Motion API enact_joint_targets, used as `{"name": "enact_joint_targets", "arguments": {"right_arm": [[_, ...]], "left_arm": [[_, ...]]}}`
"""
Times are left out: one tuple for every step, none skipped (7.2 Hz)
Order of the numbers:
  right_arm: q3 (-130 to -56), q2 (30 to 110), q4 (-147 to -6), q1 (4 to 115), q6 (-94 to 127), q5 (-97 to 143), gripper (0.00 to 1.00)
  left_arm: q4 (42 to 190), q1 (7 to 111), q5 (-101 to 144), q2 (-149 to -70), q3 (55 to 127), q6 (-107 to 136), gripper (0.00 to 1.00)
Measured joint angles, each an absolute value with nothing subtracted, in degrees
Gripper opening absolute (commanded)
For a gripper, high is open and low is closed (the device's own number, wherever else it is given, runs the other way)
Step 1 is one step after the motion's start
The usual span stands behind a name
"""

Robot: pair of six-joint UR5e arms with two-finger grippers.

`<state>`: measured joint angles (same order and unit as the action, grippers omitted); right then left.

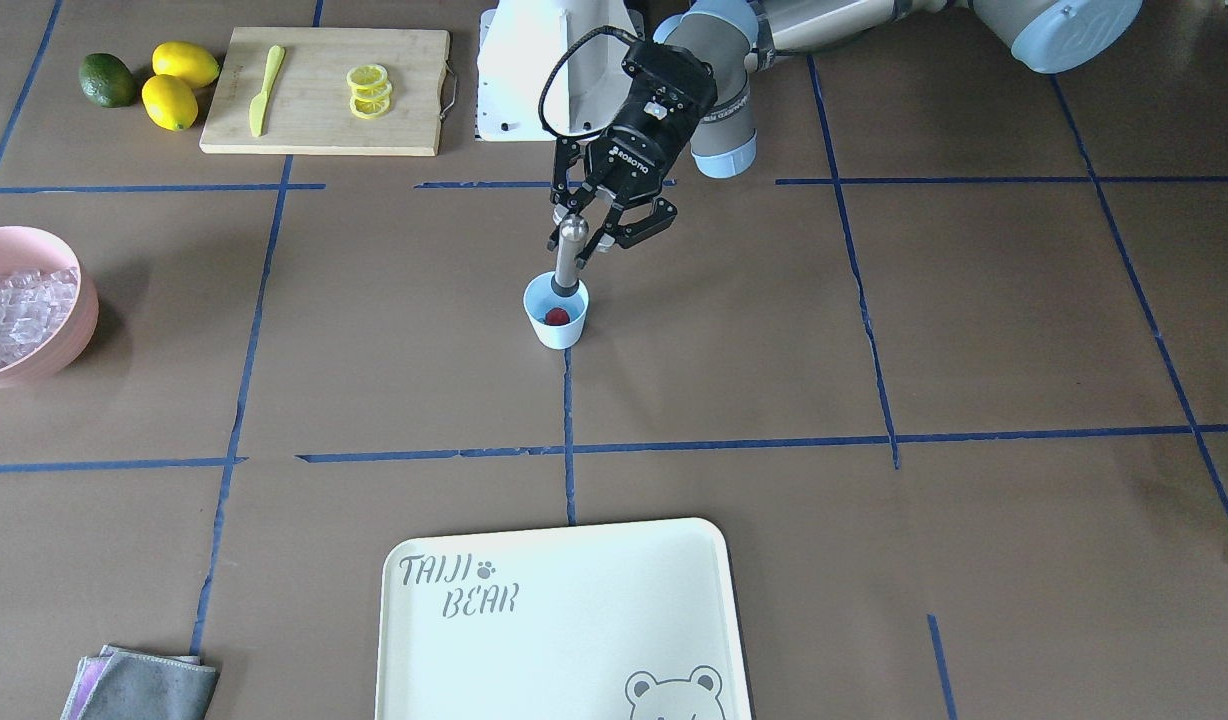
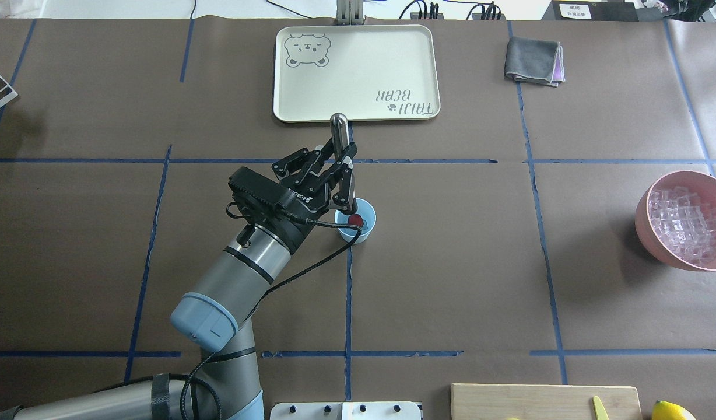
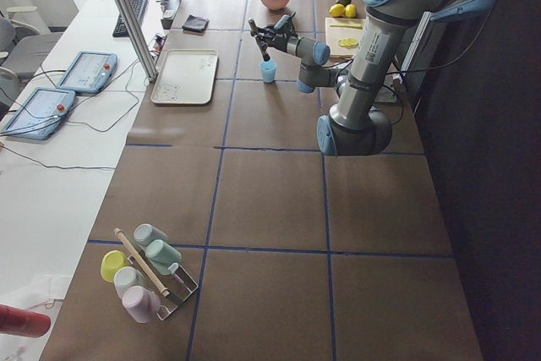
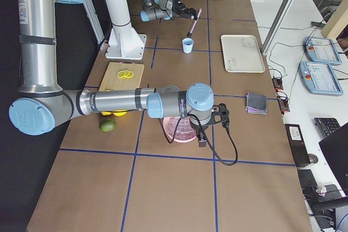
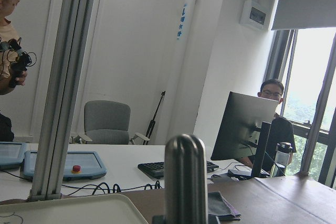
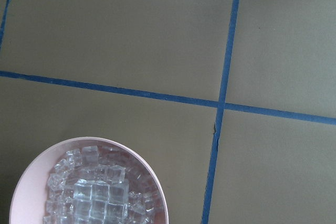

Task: Mash ice and strawberries in cup
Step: 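Lower the pestle into the cup and press down on the contents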

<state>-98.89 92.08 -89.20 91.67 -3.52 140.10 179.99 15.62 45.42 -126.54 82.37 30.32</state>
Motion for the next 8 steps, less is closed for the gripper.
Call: {"name": "enact_joint_targets", "arguments": {"right_arm": [[-98.9, 92.1, -89.2, 91.7, -3.5, 140.1, 1.0], [-99.0, 92.1, -89.3, 91.7, -3.5, 140.2, 1.0], [-99.0, 92.2, -89.3, 91.7, -3.5, 140.2, 1.0], [-99.0, 92.2, -89.4, 91.7, -3.5, 140.2, 1.0], [-99.0, 92.2, -89.4, 91.7, -3.5, 140.2, 1.0], [-98.9, 92.2, -89.3, 91.7, -3.5, 140.1, 1.0], [-98.8, 92.2, -89.4, 91.7, -3.5, 140.1, 1.0], [-98.8, 92.1, -89.4, 91.7, -3.5, 140.1, 1.0]], "left_arm": [[181.8, 15.6, 45.3, -127.3, 79.9, 30.3, 0.0], [182.9, 15.6, 45.2, -127.8, 78.3, 30.3, 0.0], [183.3, 15.6, 45.2, -128.2, 77.3, 30.3, 0.0], [183.6, 15.6, 45.2, -128.3, 76.6, 30.3, 0.0], [184.1, 15.6, 45.1, -128.4, 75.6, 30.3, 0.0], [184.8, 15.5, 44.8, -128.8, 74.3, 30.4, 0.0], [185.2, 15.4, 44.5, -129.3, 73.1, 30.4, 0.0], [185.4, 15.3, 44.3, -129.6, 72.4, 30.5, 0.0]]}}
